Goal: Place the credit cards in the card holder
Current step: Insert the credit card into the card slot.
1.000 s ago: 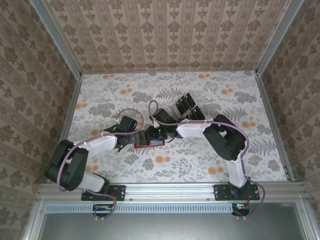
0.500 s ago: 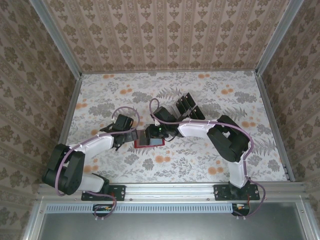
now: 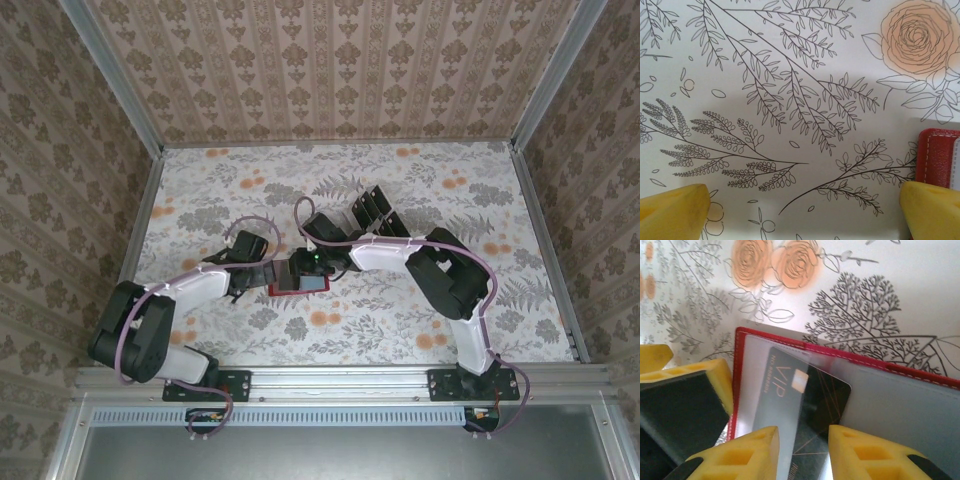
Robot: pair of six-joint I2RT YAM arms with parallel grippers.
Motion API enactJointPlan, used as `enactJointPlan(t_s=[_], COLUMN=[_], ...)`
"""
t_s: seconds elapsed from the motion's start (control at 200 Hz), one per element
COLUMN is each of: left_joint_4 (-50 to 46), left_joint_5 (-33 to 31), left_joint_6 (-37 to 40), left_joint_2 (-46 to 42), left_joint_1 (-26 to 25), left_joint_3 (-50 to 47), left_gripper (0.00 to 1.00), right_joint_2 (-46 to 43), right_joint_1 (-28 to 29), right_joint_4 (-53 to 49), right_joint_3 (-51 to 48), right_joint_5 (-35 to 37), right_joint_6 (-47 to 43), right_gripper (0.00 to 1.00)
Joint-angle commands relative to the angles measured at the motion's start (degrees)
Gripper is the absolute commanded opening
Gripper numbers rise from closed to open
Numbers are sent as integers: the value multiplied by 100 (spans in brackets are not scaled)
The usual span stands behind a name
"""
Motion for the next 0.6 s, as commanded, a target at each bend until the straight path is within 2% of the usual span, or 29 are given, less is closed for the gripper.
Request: enactJointPlan(t_s=[0.0, 0.595], left_joint_4=[26, 176], left_joint_5=[63, 124], left_joint_6=[-94, -118], left_joint_2=[77, 233], left_joint_1=[51, 38], left_joint_3=[-64, -135], left_gripper=[100, 100], right_joint_2=[100, 512], right_joint_1=[18, 69], right_joint_4=[-167, 30], right_joint_3=[178, 549], right_joint_5=[116, -239], right_joint_6=[-102, 130], right_gripper=[32, 32])
